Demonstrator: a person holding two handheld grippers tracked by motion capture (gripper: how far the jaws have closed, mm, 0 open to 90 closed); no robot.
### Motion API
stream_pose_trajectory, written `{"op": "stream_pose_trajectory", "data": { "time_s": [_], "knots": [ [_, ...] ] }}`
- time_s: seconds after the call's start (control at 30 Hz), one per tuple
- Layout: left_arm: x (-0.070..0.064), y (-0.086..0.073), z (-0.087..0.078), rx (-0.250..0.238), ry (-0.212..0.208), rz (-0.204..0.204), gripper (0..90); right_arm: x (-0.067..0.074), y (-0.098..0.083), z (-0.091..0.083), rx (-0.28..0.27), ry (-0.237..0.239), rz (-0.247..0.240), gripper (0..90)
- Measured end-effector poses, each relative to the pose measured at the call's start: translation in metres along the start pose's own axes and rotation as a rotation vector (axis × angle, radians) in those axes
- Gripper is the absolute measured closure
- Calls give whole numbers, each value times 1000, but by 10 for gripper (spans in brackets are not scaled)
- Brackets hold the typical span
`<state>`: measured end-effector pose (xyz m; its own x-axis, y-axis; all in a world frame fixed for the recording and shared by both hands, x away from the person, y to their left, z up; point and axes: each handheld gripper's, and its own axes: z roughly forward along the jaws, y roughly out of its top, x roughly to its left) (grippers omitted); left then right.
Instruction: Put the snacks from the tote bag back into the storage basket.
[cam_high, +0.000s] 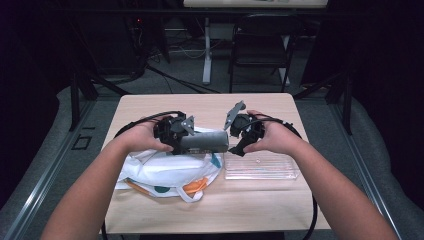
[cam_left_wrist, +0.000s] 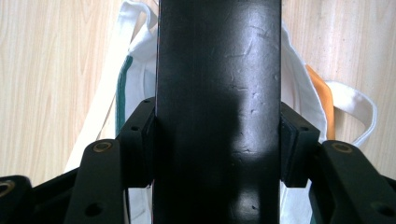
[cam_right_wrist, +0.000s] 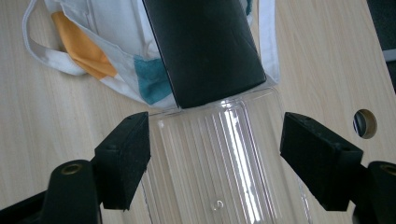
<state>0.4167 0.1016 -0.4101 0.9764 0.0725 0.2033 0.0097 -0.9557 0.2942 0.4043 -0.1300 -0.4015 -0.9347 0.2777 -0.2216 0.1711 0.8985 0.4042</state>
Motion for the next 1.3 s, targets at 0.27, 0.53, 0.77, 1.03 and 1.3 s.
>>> {"op": "stream_pose_trajectory", "data": {
  "time_s": [0.27, 0.53, 0.77, 1.03, 1.3],
  "knots": [
    [-1, 10, 2, -12, -2, 20, 424, 2, 8, 3, 6, 3, -29, 242],
    [-4, 19, 7, -18, -10, 33, 424, 5, 11, 10, 19, 10, -41, 242],
    [-6, 27, 9, -31, -8, 56, 424, 6, 12, 14, 13, 13, -40, 242],
    [-10, 35, 10, -44, -19, 76, 424, 7, 14, 18, 25, 26, -53, 259],
    [-12, 39, 10, -54, -12, 96, 424, 9, 13, 21, 21, 42, -62, 287]
  ]
}}
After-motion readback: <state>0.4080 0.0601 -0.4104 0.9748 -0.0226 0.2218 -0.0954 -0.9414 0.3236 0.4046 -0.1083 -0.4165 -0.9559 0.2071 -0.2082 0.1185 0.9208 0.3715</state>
